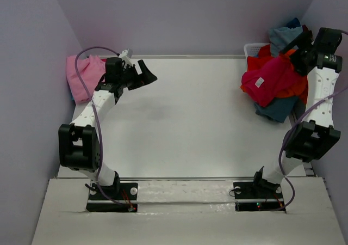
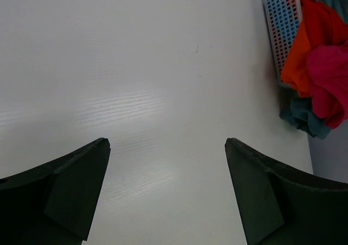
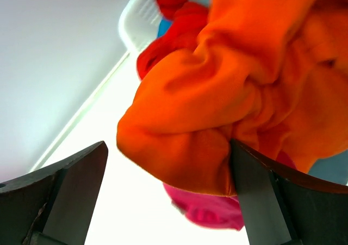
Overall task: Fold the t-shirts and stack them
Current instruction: Grab the tshirt from the pile
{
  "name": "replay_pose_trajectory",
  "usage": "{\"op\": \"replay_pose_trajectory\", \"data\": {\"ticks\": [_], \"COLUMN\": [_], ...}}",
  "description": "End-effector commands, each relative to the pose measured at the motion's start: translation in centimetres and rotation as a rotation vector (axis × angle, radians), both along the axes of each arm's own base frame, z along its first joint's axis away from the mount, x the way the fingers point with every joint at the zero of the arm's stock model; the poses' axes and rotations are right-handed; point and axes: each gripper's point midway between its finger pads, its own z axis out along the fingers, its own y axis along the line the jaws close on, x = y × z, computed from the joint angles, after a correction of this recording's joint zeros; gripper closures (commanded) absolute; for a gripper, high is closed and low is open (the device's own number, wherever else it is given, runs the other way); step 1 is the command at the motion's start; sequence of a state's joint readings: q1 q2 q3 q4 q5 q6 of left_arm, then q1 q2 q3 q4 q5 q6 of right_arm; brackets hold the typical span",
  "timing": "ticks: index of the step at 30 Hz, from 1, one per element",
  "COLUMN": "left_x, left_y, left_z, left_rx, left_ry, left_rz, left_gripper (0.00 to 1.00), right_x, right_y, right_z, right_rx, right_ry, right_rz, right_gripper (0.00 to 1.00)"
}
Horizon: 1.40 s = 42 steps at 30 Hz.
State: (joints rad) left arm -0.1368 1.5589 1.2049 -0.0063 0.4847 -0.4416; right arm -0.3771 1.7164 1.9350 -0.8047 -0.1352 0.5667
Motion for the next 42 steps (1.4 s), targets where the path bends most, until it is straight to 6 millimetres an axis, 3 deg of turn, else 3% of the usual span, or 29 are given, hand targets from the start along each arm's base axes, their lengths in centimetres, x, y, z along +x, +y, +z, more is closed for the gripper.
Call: {"op": "replay_pose_trajectory", "data": {"ticks": [1,4,15,18,22,23,24,26,29,35,40,42], "left_x": [0.4,0.4,0.4,0.4,0.6,0.6,0.5,0.3,0.2,0.2,0.1,0.2], "left_y": [-0.8,-0.7,-0.8,-0.9,-0.9,-0.8,-0.9,-0.8,-0.9,-0.9,-1.3,-1.4], "left_z": [1.9,1.8,1.8,1.8,1.8,1.8,1.8,1.3,1.2,1.1,0.8,0.7], "left_rx": [0.000,0.005,0.006,0.007,0.012,0.014,0.013,0.016,0.013,0.016,0.013,0.009], "left_ry": [-0.058,-0.057,-0.059,-0.059,-0.064,-0.065,-0.064,-0.039,-0.037,-0.036,-0.027,-0.025], "left_rz": [-0.029,-0.025,-0.035,-0.039,-0.041,-0.040,-0.042,-0.042,-0.047,-0.049,-0.057,-0.057], "left_gripper": [0.01,0.01,0.01,0.01,0.01,0.01,0.01,0.01,0.01,0.01,0.01,0.01], "right_x": [-1.4,-1.6,-0.5,0.8,2.3,3.0,3.3,4.0,4.7,4.0,0.8,-0.2], "right_y": [3.8,3.8,3.0,1.7,0.7,0.3,0.2,-0.7,-1.4,-5.2,-8.9,-9.4], "right_z": [1.1,1.1,-3.3,-2.5,-0.9,-0.2,-0.1,1.1,2.3,5.6,9.5,10.9], "right_rx": [-0.018,-0.027,-0.014,-0.041,-0.051,-0.056,-0.056,-0.073,-0.087,-0.133,-0.151,-0.160], "right_ry": [-0.023,-0.026,0.072,0.064,0.047,0.041,0.045,0.031,-0.005,-0.087,-0.168,-0.196], "right_rz": [0.114,0.114,0.103,0.060,0.022,0.015,0.012,-0.029,-0.060,-0.202,-0.353,-0.382], "right_gripper": [0.02,0.02,0.04,0.07,0.27,0.44,0.54,0.93,0.93,0.93,0.93,0.93]}}
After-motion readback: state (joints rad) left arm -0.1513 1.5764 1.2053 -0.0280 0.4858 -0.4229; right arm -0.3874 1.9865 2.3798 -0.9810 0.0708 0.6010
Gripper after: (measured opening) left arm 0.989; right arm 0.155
